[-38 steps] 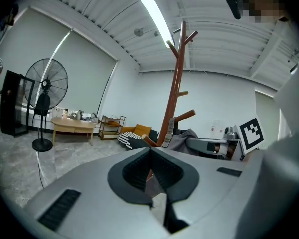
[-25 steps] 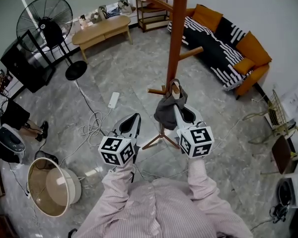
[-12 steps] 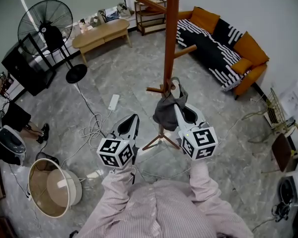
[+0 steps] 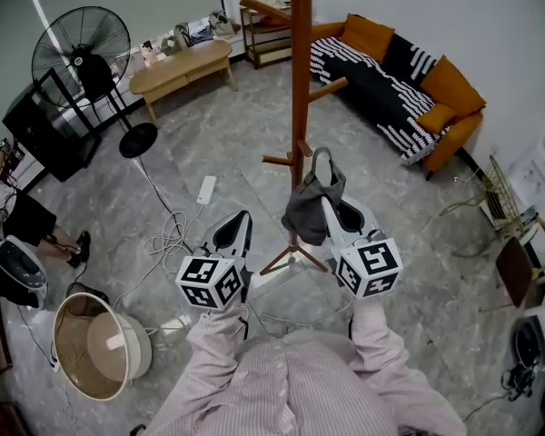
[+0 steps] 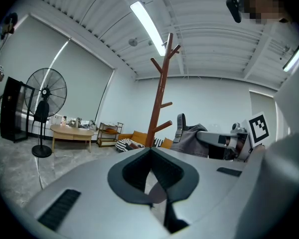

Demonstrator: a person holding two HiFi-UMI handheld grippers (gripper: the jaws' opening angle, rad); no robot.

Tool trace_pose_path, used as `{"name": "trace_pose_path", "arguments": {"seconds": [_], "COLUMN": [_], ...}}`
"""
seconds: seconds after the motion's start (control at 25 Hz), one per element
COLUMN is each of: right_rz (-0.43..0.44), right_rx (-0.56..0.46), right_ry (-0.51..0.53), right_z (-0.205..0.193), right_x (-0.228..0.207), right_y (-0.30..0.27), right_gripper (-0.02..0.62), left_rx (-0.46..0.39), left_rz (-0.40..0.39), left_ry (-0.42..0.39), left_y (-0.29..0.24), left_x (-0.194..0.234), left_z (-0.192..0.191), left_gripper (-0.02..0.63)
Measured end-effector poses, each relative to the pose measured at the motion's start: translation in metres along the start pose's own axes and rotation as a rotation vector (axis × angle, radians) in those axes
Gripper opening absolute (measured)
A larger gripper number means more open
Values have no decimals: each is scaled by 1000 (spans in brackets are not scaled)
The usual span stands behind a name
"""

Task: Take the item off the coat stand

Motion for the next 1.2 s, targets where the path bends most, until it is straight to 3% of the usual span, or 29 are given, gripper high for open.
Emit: {"name": "trace_pose_path", "arguments": {"seconds": [0.72,1.2], "right_rz": [3,4], "right_rx": [-19,2], "right_ry": [-152,-191], "right_z": [-29,-37], "right_x": [-29,-31], "right_y": [48,68], "right_gripper": [28,26], "left_rx": [-13,-32], "left_rz": [30,64], "left_ry": [-43,-68], "left_y": [43,64], "left_x": [-23,-26], "left_z": [5,8], "left_gripper": [2,2]}}
Point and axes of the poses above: the fingertips, and each gripper's own axes: y backward along the fingers, x to its left, z out of its top, the point moved 8 cm from there along y, backward along the fingers, and after that the axes turned 13 degrees about -z, right-handed, at the moved point
